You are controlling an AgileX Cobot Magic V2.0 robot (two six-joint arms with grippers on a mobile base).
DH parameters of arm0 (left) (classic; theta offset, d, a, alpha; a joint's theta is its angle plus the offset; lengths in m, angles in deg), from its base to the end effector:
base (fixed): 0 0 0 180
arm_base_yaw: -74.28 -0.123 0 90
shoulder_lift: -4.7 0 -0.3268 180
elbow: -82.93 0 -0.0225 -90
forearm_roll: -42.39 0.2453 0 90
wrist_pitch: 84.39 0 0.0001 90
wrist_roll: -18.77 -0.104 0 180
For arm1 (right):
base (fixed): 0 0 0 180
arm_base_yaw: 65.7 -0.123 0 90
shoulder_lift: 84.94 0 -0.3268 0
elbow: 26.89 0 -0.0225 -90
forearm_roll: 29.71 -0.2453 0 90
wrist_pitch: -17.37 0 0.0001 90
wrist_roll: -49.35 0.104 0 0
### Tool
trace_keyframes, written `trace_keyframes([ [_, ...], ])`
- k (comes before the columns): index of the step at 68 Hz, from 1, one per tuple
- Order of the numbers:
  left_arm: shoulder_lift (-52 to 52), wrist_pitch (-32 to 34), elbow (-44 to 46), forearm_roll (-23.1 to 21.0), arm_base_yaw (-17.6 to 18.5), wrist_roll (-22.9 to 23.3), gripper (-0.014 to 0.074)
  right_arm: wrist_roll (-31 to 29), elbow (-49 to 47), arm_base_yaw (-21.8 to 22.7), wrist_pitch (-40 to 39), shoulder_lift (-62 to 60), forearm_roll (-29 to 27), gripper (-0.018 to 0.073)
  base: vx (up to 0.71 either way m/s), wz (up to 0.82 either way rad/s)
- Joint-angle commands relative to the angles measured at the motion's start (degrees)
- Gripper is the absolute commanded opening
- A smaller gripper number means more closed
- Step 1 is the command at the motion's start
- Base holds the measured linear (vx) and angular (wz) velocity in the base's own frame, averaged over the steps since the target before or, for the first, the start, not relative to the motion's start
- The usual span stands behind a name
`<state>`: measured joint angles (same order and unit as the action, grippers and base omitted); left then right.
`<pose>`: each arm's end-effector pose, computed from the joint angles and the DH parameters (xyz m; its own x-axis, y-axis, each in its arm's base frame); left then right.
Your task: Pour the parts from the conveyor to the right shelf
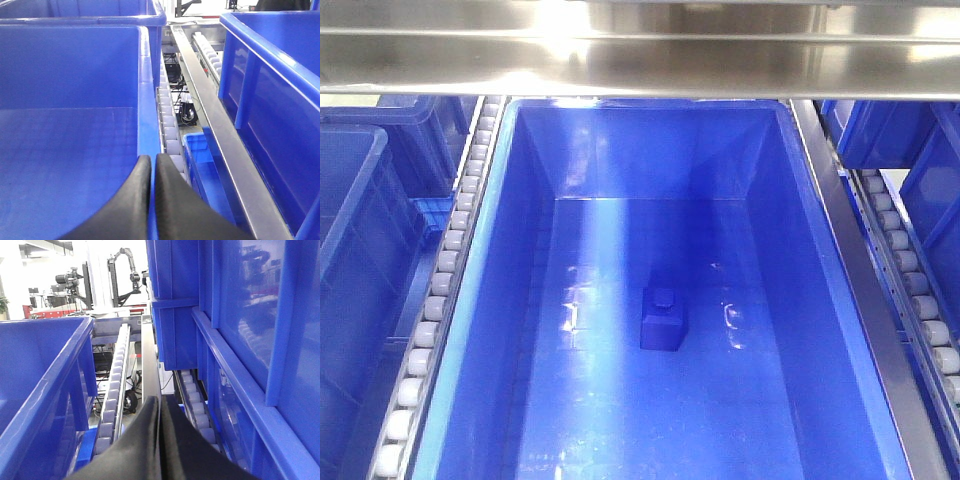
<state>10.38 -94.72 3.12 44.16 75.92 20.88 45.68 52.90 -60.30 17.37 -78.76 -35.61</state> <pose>0.0210 0.0000 0.1864 -0.1014 -0.0035 -0.9948 0.0225 0.9997 -0.0058 0.0219 -0.0021 0.2051 0.0736 0.0321 -0.9968 0.0913 0.9951 0.0388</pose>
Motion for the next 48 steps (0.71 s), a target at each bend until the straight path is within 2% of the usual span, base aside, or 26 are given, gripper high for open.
trace_keyframes([
  [1,-0.30,3.92,1.08,-0.05,0.29,0.42,-0.0006,-0.52,0.57,0.37,-4.56,-0.69,0.36,-0.0009,0.00,0.00],
  [48,-0.30,3.92,1.08,-0.05,0.29,0.42,-0.0006,-0.52,0.57,0.37,-4.56,-0.69,0.36,-0.0009,0.00,0.00],
])
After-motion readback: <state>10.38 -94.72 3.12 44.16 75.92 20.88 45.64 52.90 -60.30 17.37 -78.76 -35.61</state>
